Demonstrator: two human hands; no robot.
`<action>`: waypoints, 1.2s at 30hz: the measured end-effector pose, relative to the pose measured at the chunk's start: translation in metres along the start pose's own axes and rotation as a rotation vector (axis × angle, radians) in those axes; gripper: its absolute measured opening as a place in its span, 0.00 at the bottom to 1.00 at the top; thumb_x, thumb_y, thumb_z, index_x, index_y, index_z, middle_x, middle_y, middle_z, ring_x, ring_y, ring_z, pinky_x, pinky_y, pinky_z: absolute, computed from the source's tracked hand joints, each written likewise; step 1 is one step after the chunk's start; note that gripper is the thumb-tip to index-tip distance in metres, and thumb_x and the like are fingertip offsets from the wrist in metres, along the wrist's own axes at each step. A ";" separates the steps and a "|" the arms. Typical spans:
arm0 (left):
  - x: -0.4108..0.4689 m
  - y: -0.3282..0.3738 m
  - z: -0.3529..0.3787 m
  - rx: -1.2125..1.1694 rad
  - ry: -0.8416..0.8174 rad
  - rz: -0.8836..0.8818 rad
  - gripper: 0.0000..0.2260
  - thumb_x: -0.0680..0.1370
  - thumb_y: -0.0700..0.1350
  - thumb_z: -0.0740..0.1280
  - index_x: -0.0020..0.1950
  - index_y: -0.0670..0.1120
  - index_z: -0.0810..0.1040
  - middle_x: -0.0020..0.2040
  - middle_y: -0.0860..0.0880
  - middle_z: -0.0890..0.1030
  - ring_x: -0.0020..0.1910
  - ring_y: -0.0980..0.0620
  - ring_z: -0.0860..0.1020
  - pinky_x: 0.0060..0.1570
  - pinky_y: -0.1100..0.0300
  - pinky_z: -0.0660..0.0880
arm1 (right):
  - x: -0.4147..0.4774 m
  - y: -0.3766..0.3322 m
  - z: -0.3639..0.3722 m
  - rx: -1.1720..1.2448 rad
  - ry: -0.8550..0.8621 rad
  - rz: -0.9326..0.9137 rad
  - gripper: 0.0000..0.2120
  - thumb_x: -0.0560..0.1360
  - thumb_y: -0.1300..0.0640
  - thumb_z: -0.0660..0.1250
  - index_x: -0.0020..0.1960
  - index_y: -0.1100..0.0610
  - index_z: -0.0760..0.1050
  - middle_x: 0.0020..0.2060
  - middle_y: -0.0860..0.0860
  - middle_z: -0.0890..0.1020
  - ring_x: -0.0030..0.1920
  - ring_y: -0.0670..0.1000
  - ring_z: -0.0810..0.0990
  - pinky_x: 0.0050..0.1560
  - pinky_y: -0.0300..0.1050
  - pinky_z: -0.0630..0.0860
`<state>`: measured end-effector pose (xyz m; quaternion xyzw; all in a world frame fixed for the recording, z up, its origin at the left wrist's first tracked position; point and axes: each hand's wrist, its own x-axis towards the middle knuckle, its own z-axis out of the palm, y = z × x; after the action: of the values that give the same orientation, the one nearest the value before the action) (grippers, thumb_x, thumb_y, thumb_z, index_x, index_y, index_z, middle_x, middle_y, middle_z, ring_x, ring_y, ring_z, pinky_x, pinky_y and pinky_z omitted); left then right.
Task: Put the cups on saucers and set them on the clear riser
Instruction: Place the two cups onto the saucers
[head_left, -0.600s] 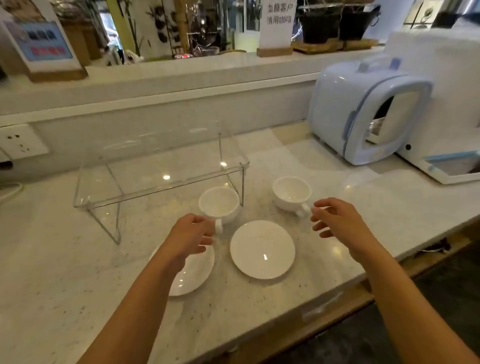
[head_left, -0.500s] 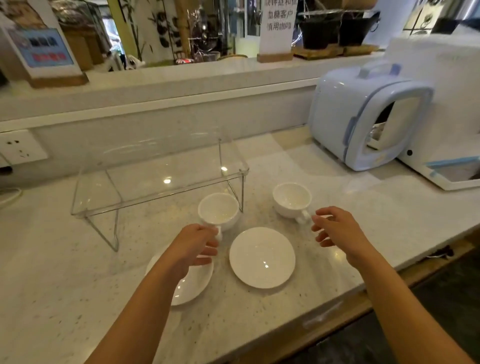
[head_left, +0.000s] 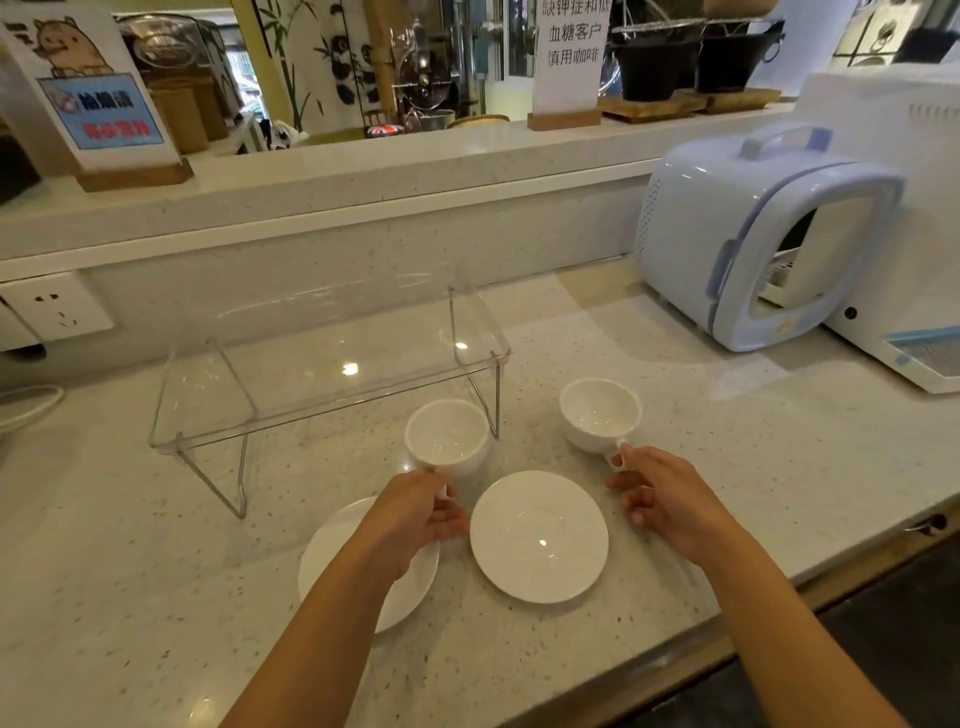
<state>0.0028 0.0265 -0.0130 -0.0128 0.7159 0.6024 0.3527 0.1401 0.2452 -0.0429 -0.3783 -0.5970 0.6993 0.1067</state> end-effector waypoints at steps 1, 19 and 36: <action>0.001 0.000 0.001 -0.001 0.019 0.007 0.07 0.77 0.36 0.58 0.44 0.37 0.74 0.39 0.40 0.76 0.37 0.46 0.77 0.38 0.56 0.79 | 0.001 0.000 0.001 0.014 -0.002 0.001 0.13 0.75 0.50 0.63 0.47 0.60 0.76 0.38 0.57 0.80 0.27 0.49 0.74 0.25 0.41 0.71; -0.025 -0.006 -0.031 -0.040 0.179 0.266 0.13 0.79 0.43 0.58 0.37 0.39 0.72 0.37 0.41 0.76 0.38 0.46 0.76 0.43 0.55 0.77 | -0.020 -0.006 0.016 0.080 0.153 -0.143 0.15 0.78 0.52 0.58 0.37 0.59 0.73 0.33 0.57 0.77 0.32 0.52 0.75 0.34 0.44 0.74; -0.073 -0.062 -0.104 -0.217 0.288 0.284 0.14 0.79 0.42 0.59 0.36 0.40 0.76 0.30 0.46 0.78 0.37 0.44 0.78 0.40 0.53 0.76 | -0.099 0.028 0.046 -0.010 -0.045 -0.135 0.17 0.78 0.51 0.57 0.42 0.62 0.77 0.35 0.57 0.81 0.34 0.51 0.79 0.37 0.44 0.78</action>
<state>0.0340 -0.1108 -0.0253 -0.0356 0.6845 0.7115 0.1551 0.1869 0.1440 -0.0287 -0.3218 -0.6271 0.6958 0.1382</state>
